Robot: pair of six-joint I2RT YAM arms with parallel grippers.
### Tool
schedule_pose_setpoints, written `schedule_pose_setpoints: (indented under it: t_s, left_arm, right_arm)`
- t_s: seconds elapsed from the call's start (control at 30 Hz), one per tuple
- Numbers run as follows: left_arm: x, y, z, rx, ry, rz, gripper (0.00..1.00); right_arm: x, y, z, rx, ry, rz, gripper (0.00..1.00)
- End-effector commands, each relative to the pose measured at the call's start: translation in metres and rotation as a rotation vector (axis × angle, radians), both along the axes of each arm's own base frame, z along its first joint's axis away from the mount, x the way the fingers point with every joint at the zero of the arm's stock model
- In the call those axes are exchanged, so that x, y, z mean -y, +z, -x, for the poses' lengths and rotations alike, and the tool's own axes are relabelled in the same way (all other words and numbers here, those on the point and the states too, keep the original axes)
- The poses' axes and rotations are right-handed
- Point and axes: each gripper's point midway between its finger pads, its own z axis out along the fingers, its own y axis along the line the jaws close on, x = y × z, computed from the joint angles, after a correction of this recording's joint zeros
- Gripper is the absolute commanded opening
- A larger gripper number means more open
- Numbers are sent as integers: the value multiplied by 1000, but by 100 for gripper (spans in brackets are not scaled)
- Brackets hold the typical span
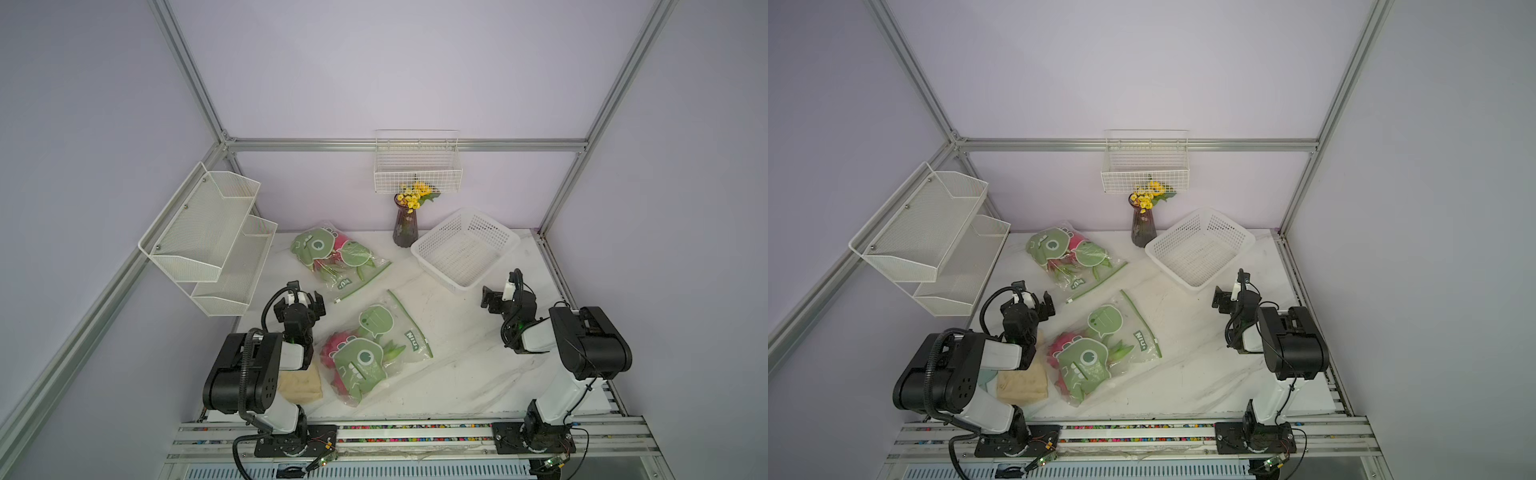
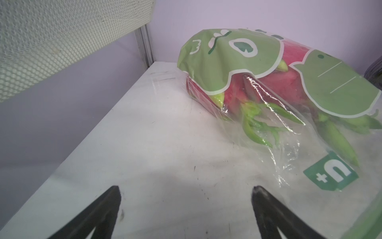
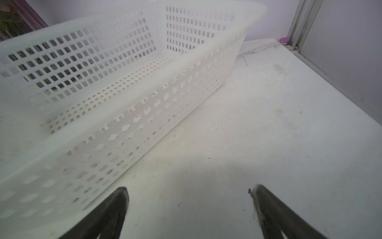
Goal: Open the zip-top bag and take out the dragon fruit
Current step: Adjust the basket at the center of the board.
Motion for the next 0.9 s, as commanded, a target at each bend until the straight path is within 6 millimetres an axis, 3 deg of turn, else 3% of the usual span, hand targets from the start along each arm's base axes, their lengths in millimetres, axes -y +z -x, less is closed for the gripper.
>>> schedule_pose_setpoints:
  t_s: [0.0, 0.63, 0.77, 0.87]
  left_arm:
    - [1, 16, -8, 48, -7, -18, 100]
    - [-2, 17, -7, 58, 13, -7, 100]
    - [-4, 22, 1, 85, 25, -13, 100]
    - [-3, 41, 13, 141, 31, -24, 100]
  right_arm:
    - [-1, 9, -4, 43, 3, 25, 97]
    - [-3, 11, -4, 48, 11, 19, 97]
    - [2, 32, -6, 41, -17, -3, 97]
    - [5, 62, -4, 56, -38, -2, 97]
